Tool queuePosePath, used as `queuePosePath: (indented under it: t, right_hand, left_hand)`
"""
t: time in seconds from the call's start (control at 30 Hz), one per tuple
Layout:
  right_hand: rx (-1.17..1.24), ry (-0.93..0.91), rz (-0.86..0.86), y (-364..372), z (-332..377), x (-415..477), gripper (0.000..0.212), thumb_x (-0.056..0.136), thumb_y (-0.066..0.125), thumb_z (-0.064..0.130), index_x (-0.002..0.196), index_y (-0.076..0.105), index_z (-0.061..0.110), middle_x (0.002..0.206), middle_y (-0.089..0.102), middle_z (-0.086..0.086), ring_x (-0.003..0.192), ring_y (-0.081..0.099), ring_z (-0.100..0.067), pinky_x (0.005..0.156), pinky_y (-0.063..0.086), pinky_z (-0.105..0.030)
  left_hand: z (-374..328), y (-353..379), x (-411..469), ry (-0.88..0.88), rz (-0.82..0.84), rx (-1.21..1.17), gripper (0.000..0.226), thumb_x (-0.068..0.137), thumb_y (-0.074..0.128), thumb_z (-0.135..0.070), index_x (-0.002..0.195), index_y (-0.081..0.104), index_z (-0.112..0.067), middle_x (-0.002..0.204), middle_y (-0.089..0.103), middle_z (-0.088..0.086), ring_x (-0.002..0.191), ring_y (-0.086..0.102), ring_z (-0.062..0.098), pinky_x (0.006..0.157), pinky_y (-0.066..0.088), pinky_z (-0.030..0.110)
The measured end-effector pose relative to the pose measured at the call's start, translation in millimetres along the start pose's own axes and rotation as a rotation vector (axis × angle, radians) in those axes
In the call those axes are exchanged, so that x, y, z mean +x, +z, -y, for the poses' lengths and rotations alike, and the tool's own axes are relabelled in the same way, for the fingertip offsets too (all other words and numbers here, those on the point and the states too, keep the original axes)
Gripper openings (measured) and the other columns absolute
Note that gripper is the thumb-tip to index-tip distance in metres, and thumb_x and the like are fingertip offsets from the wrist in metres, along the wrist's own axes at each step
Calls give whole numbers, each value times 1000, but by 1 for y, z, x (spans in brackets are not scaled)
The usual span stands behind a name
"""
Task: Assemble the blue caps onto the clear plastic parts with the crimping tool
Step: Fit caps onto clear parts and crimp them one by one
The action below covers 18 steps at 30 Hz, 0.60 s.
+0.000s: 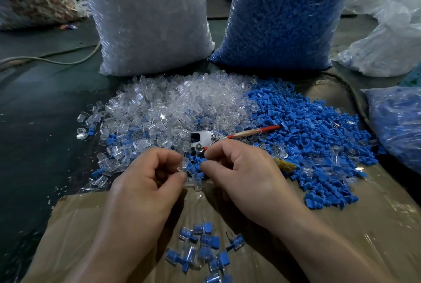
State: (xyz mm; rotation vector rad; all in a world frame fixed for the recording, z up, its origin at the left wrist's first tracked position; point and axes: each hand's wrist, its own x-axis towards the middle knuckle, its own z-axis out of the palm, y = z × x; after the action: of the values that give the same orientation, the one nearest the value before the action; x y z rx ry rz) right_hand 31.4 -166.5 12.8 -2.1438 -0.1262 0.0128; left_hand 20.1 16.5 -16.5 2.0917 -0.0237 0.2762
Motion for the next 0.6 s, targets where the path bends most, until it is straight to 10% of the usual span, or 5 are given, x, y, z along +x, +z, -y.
queuePosePath:
  t: [0.3,0.6]
  right_hand:
    - [597,151,227,-3,6,-3,5,91,67,19,90,68,24,64,62,3,47,53,-11,40,42,-23]
    - [659,119,285,-1,9,-7,4,95,61,17,93,64,16,70,64,-5,52,56,-15,42,46,-24]
  left_hand:
    - [-10,-6,0,97,-42,21,24,83,54,-62,106,60,-56,100,63,-25,84,65,0,68,51,25]
    - [-13,3,-6,35,170,-262,22,83,63,-37,101,70,-48,83,76,-7,71,72,7,63,53,26]
